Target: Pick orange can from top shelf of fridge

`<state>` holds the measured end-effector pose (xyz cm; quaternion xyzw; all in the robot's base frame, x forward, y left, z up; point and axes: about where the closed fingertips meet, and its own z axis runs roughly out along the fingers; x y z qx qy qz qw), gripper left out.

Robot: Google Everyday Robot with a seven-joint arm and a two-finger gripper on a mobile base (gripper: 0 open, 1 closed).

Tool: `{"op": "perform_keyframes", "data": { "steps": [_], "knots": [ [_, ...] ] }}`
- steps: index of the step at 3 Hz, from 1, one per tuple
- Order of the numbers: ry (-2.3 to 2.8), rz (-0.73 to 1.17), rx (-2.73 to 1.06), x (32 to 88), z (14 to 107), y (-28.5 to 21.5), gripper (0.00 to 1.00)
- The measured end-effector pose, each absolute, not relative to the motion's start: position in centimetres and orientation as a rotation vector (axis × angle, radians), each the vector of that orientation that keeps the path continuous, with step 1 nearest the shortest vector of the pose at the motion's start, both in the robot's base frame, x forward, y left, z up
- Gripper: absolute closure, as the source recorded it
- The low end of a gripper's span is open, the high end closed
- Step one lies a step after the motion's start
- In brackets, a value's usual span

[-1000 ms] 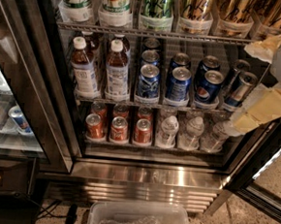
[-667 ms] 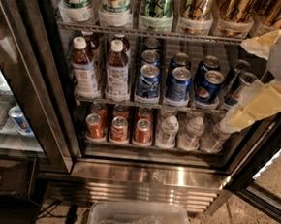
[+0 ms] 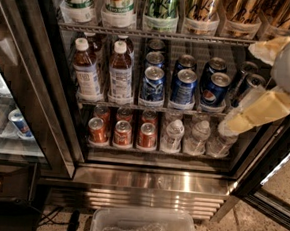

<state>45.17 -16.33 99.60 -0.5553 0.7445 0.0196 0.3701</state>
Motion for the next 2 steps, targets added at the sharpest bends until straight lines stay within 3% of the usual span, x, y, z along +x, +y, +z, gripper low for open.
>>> {"op": "perform_keyframes", "data": {
  "steps": [2],
  "knots": [
    [1.883,0.103,-1.078,48.4,99.2,-12.2,0.00]
  ]
}}
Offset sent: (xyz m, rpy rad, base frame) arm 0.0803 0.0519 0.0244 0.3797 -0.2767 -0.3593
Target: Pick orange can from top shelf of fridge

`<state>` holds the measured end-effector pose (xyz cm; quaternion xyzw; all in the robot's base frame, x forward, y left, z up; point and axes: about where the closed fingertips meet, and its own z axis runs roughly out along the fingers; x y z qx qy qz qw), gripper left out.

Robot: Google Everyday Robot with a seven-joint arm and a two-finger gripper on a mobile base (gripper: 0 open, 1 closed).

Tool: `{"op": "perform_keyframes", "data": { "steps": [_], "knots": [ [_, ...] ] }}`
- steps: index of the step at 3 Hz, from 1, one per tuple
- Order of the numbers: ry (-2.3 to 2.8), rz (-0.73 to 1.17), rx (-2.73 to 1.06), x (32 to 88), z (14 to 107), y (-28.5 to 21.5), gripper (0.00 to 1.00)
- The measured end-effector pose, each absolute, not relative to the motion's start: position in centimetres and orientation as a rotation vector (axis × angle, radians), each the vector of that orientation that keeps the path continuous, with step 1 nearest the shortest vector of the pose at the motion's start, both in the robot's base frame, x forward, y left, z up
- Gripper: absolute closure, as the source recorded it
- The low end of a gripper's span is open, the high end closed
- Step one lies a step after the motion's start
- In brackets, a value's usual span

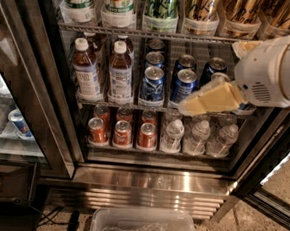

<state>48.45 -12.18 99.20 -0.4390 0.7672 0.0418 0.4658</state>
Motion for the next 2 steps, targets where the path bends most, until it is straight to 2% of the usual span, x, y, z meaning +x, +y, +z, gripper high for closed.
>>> {"op": "perform_keyframes", "data": {
  "steps": [2],
  "knots": [
    [1.789,-0.008,-0.790,51.7,103.1,-10.6,0.00]
  ]
}}
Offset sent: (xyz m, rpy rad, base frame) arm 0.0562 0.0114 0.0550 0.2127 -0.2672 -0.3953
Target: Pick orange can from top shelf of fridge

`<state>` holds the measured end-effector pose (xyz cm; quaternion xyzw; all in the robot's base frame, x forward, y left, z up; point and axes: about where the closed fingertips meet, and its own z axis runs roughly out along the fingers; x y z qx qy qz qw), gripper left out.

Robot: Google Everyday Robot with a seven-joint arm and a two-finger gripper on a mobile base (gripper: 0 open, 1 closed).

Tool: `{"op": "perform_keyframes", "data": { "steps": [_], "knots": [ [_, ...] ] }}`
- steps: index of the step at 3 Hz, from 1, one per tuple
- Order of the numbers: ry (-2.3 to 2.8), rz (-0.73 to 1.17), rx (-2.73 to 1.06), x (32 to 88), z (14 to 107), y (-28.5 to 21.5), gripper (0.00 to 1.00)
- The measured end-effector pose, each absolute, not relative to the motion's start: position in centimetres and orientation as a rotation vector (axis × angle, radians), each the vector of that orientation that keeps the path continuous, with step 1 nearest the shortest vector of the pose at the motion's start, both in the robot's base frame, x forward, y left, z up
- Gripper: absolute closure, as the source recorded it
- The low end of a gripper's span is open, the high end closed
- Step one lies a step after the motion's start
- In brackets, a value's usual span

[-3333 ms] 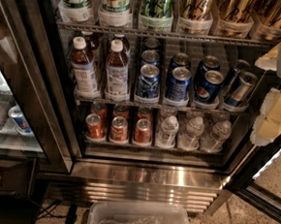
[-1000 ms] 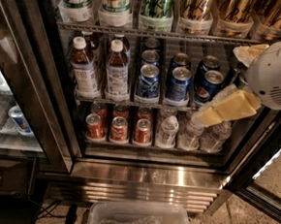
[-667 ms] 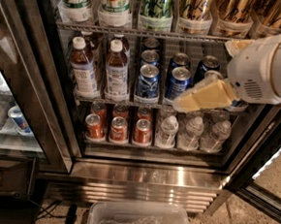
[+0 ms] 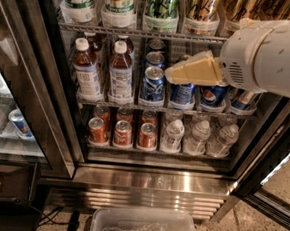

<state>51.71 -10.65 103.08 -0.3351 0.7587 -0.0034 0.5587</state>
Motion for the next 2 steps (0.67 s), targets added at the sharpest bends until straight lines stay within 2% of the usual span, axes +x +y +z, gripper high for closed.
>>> {"op": "perform_keyframes", "data": {
  "steps": [2],
  "knots": [
    [1.681,0.020,-0.561,54.7,105.7,-12.0,0.00]
  ]
}}
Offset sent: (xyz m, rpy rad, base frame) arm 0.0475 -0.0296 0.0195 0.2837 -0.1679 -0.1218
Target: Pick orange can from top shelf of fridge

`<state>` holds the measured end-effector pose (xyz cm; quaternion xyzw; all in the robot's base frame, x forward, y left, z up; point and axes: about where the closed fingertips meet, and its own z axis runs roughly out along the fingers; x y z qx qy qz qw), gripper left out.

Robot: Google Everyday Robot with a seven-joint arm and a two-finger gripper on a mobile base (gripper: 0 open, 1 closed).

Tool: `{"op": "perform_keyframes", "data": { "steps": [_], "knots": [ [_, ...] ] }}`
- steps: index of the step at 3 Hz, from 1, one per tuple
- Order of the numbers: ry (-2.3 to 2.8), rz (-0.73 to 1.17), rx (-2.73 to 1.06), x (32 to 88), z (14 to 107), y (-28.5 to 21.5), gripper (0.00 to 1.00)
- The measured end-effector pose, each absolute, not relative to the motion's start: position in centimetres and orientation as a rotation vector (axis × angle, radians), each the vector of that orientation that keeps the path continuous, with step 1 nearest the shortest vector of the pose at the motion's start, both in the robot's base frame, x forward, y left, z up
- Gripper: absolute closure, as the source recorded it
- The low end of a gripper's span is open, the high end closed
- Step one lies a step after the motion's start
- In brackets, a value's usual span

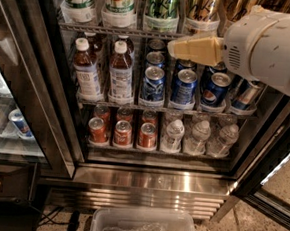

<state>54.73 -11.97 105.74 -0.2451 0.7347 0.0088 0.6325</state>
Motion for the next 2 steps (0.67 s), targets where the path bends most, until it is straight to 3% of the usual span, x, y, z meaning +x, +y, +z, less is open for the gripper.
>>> {"op": "perform_keyframes", "data": {
  "steps": [1,2],
  "knots": [
    [1.681,0.020,-0.561,54.7,105.7,-12.0,0.00],
    [1.635,0.047,-0.543,56.0,106.3,-10.9,0.09]
  ]
}}
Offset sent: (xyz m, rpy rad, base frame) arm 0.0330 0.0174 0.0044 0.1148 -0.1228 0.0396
